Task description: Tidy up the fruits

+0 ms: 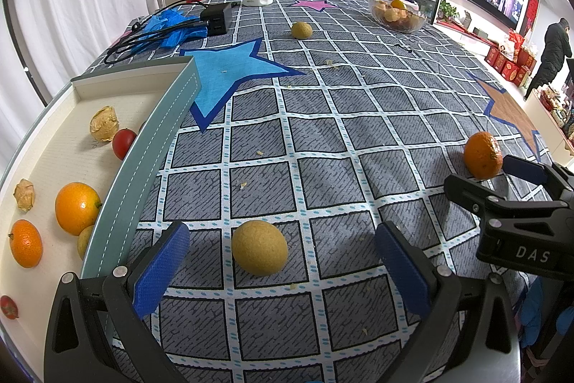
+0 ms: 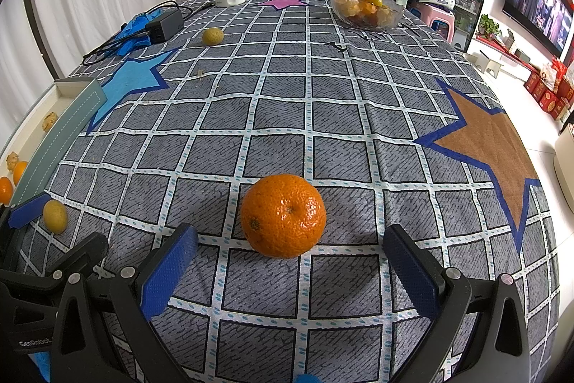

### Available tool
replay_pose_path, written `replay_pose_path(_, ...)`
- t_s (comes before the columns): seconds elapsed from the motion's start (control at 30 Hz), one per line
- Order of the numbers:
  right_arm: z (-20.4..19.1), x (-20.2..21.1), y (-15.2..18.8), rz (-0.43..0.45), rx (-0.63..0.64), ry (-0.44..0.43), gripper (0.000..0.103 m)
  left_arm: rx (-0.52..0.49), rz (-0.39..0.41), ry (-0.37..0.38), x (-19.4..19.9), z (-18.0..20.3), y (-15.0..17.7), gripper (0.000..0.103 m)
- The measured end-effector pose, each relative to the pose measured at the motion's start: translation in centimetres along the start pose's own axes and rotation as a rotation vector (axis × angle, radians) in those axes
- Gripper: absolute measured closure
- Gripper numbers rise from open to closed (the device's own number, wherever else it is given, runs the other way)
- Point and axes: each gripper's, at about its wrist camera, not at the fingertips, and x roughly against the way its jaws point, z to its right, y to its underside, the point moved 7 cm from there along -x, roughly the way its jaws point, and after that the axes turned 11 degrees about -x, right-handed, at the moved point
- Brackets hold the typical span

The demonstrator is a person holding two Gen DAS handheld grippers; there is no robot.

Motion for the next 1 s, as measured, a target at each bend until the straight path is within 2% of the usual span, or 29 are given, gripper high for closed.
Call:
replay_pose_path(0.9, -0.07, -0.32, -0.51, -0.011, -0.008, 0.002, 0.0, 0.011, -0.002, -0.01, 0.0, 0.01, 0.03, 0.001)
replay_pose_path(0.97, -0.34, -0.3, -0.6, -0.007, -0.004, 0.003, 0.008, 0.016, 0.01, -0.01, 0.32, 0.15, 0.04, 0.009)
replay_pose_path(1.0, -0.48, 0.03, -0.6, 0.008, 0.006, -0.003, 0.025, 0.018, 0.019, -0.013, 0.6, 0.27, 0.07, 0.019)
